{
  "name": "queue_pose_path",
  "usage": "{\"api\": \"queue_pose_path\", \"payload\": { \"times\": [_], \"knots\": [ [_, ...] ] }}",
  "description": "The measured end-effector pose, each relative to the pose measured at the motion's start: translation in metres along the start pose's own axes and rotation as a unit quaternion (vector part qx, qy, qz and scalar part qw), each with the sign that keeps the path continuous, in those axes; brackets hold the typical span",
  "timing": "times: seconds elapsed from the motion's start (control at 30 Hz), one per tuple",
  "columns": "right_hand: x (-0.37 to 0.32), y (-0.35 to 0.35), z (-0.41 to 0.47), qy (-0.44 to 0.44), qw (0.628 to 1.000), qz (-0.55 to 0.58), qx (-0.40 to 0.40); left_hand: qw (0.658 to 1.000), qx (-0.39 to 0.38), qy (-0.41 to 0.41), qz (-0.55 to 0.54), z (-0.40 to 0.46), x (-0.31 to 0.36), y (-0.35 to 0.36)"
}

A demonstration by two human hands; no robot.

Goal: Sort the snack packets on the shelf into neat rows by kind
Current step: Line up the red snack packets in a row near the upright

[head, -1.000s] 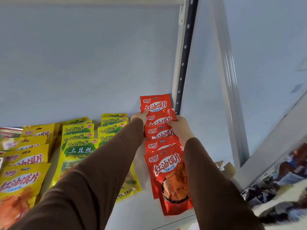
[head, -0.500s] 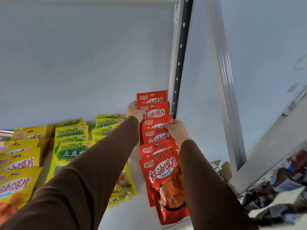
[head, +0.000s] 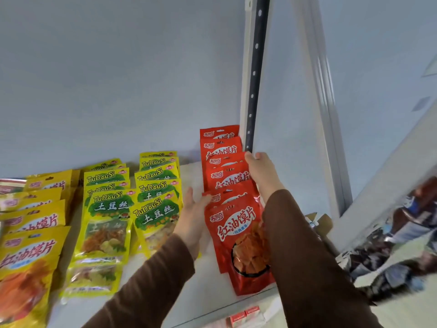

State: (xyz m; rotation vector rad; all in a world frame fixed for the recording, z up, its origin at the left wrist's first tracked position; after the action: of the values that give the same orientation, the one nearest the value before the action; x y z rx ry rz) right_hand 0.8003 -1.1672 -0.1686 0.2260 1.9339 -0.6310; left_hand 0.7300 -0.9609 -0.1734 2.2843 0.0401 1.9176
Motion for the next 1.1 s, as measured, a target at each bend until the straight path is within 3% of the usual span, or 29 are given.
{"api": "queue_pose_path", "payload": {
  "times": [0.17,0.4,0.57,0.73,0.87,1.1],
  "knots": [
    [0.032,-0.008,-0.026,0.013,0.998,-0.065,0.011,0.999,-0.035,-0.004,-0.032,-0.023,-0.017,0.005],
    [0.043,-0.001,-0.046,-0.005,0.998,-0.045,-0.033,0.994,-0.076,0.050,0.055,-0.011,-0.003,0.031],
    [0.048,-0.019,-0.056,0.001,0.997,-0.059,0.042,0.997,-0.050,0.034,-0.038,-0.026,-0.015,0.016],
    [0.058,-0.005,-0.067,-0.035,0.998,-0.043,-0.026,0.996,-0.064,0.023,-0.060,-0.034,-0.033,0.023],
    [0.053,-0.002,-0.064,-0.077,0.994,-0.076,0.033,0.997,-0.065,0.012,-0.050,-0.027,-0.032,0.032],
    [0.048,-0.007,-0.062,-0.076,0.983,-0.133,0.105,0.998,-0.031,0.032,-0.046,-0.005,-0.020,0.020]
  ]
}}
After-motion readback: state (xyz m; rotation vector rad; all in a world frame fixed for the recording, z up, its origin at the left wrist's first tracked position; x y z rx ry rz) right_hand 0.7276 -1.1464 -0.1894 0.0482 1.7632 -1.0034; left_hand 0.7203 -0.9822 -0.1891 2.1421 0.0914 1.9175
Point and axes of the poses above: each hand's wrist, its own z-axis towards the middle knuckle, its own y-axis out of the palm, x = y × z, the point moved 5 cm from there along z, towards the middle knuckle, and after that the axes turned 9 degrees about y, right-handed, at the moved point
